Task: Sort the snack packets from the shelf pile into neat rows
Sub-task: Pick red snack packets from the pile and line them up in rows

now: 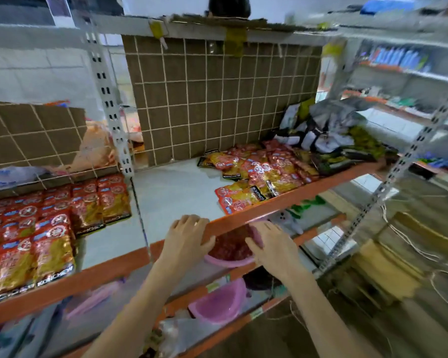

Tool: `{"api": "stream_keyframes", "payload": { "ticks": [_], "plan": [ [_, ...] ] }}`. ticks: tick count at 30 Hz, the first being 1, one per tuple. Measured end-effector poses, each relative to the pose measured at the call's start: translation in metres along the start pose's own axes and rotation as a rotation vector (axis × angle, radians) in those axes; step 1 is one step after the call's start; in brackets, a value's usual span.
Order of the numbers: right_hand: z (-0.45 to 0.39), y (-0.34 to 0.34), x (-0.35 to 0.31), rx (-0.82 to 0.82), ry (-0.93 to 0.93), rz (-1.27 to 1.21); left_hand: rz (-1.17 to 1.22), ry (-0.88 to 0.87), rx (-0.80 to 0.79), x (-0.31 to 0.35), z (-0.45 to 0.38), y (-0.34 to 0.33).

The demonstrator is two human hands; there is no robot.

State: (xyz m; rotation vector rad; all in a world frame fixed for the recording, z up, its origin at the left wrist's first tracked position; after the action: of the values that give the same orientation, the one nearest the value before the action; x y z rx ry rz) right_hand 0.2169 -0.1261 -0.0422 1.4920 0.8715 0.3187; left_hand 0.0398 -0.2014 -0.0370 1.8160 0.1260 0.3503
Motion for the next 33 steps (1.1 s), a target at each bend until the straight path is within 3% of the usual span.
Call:
{"api": "stream_keyframes", "payload": {
  "ticks": [8, 14, 25, 33],
  "plan": [
    [0.058, 0.03, 0.108, -0.01, -0.124, -0.1, 0.176, -0.027, -0.079, 0.11, -0.025, -0.035],
    [0.05, 0.046, 0.153, 0.021, -0.161, -0.182, 0.23, -0.074, -0.076, 0.152, -0.064, -0.046],
    [-0.096, 0.079, 0.207, 0.087, -0.05, -0.29, 0.265, 0.079, -0.057, 0.139, -0.217, -0.053],
    [-0.235, 0.078, 0.229, -0.029, 0.098, -0.187, 0.199, 0.27, -0.201, 0.103, -0.321, -0.081]
  ]
}}
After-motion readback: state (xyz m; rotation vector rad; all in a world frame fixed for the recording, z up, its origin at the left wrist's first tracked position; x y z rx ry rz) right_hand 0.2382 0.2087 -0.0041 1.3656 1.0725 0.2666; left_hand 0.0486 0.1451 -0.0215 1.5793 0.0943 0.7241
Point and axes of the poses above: each hand's wrist, its own z-axis away from the middle knuckle, its own y-axis out of the back of the hand, x = y × z, the point moved 5 cm from there along -z, towards the middle knuckle, and after that the axes turned 5 degrees about y, right-handed, at the moved point
